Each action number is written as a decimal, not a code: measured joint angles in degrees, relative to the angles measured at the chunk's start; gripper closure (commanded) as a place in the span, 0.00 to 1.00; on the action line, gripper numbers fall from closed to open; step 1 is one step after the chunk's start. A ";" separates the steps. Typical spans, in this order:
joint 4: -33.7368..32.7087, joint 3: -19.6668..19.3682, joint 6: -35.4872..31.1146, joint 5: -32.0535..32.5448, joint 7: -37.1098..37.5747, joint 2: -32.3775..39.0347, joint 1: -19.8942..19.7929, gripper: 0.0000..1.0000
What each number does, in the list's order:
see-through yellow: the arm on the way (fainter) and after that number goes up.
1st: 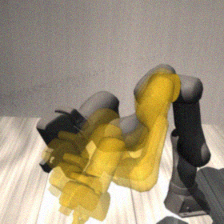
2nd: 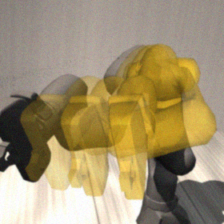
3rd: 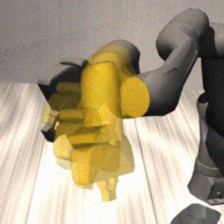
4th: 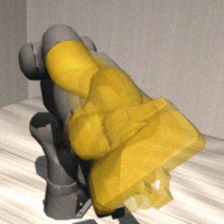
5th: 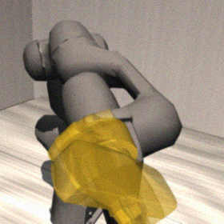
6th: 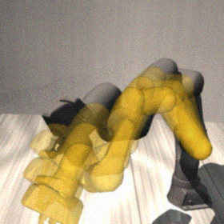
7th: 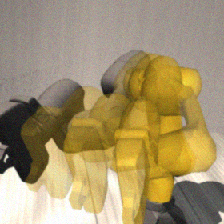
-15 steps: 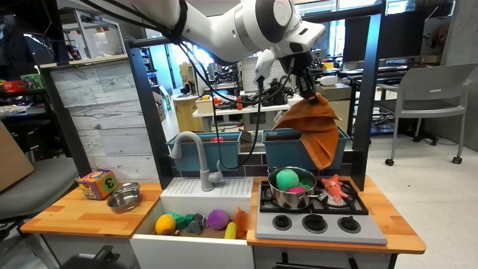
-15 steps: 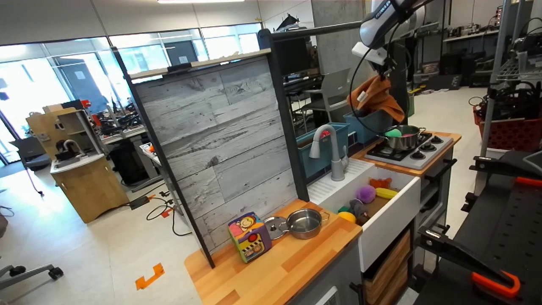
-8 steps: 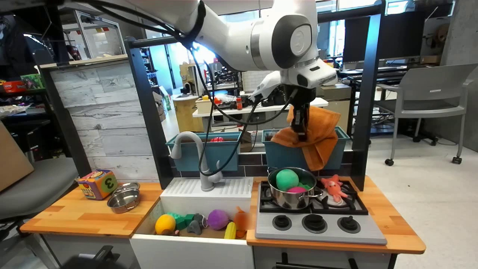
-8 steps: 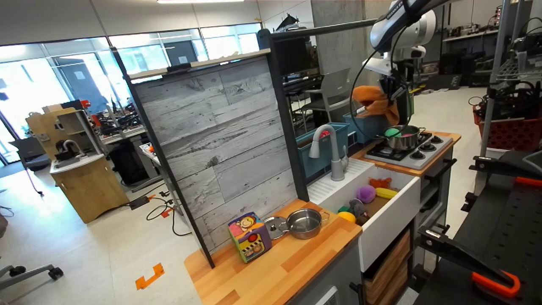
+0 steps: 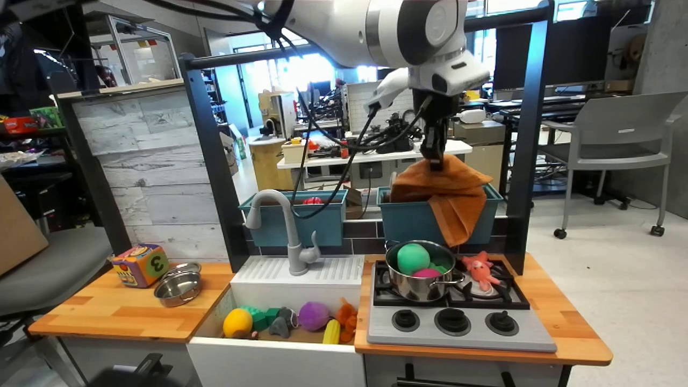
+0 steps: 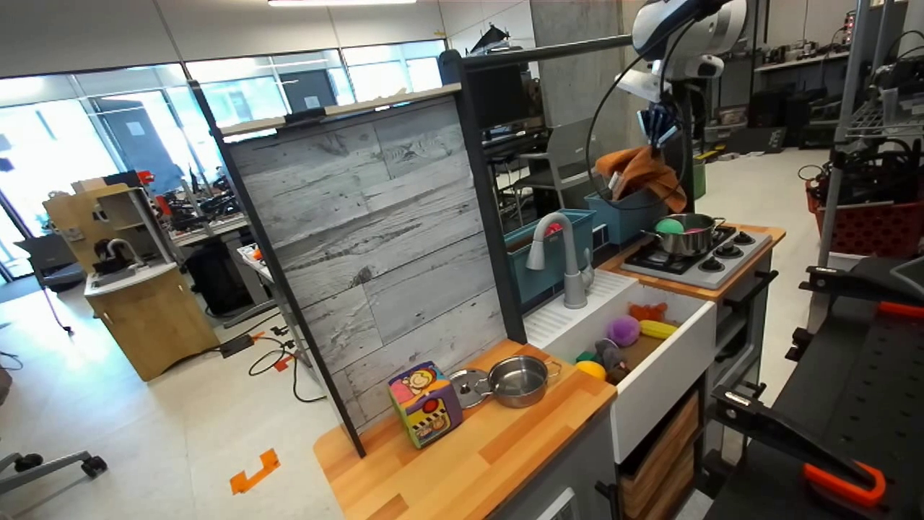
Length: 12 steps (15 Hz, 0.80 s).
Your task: Put the orange towel on the blue object to the right
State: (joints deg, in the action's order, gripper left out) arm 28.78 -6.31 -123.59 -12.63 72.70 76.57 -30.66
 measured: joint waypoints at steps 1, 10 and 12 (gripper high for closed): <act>-2.13 -0.28 -0.92 0.73 0.00 -0.05 0.07 0.99; -2.49 -0.80 -9.55 4.33 0.07 3.41 0.11 0.99; -2.52 -0.96 -9.59 4.34 0.09 4.66 0.08 0.99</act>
State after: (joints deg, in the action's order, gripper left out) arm 26.26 -7.28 -133.17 -8.29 72.79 81.23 -30.58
